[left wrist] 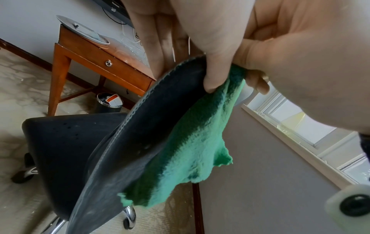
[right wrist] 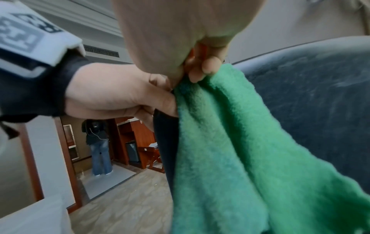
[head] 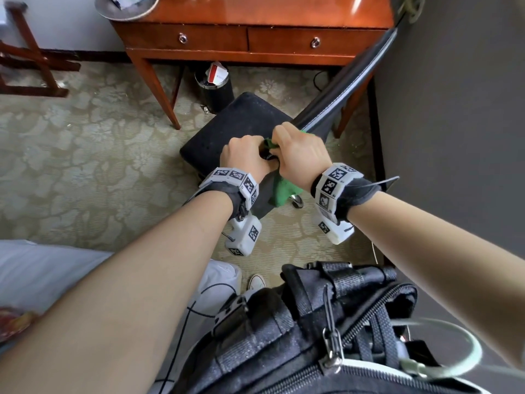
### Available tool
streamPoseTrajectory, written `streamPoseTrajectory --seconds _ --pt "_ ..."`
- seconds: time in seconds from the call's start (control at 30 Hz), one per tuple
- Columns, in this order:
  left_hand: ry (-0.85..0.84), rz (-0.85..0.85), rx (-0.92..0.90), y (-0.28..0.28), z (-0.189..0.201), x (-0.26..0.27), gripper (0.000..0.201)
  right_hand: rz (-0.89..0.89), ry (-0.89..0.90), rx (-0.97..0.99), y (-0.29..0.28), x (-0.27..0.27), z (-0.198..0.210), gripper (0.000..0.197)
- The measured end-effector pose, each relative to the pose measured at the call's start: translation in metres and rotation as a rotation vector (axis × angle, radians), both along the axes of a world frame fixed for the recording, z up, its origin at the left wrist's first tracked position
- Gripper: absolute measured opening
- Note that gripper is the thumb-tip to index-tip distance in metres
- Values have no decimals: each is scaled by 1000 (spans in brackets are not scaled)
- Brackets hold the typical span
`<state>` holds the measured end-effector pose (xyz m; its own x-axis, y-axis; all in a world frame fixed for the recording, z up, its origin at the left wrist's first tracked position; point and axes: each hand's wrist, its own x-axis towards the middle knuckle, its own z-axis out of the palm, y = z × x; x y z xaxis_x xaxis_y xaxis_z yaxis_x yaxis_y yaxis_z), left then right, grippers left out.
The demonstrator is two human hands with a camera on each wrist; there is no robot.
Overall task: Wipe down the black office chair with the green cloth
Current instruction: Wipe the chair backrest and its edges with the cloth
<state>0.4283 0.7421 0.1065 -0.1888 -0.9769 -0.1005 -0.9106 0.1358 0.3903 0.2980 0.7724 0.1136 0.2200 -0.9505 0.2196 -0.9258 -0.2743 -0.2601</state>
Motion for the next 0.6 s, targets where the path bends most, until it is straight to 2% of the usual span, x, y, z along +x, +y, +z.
streamPoseTrajectory --seconds 0.2,0.33,0.43,0.6 --pt "99 34 22 -5 -4 -1 29 -260 -106 64 -21 -30 12 12" --pt "105 15 11 -7 -5 -8 30 -349 -128 55 -29 -43 9 12" --pt "69 14 -4 -5 -4 -15 28 -322 -181 36 -20 -35 2 11" --pt "16 13 -45 2 1 -28 18 -151 -169 28 -3 -17 -4 12"
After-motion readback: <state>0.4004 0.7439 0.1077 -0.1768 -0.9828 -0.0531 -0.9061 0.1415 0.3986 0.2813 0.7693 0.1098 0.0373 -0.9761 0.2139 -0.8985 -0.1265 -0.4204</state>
